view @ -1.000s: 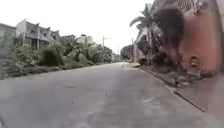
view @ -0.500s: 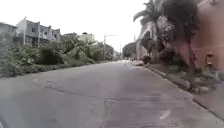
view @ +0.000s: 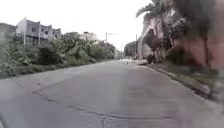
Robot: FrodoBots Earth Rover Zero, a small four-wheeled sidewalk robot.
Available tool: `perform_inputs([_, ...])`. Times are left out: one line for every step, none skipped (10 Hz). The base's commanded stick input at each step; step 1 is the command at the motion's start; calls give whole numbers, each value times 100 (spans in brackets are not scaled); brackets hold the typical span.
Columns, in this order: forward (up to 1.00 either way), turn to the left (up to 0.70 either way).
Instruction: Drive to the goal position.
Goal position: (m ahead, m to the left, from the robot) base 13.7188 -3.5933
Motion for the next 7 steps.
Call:
perform_inputs([100, -15])
perform_inputs([100, -40])
perform_inputs([100, -40])
perform_inputs([100, -40])
perform_inputs([100, -18])
perform_inputs([100, 0])
perform_inputs([100, 0])
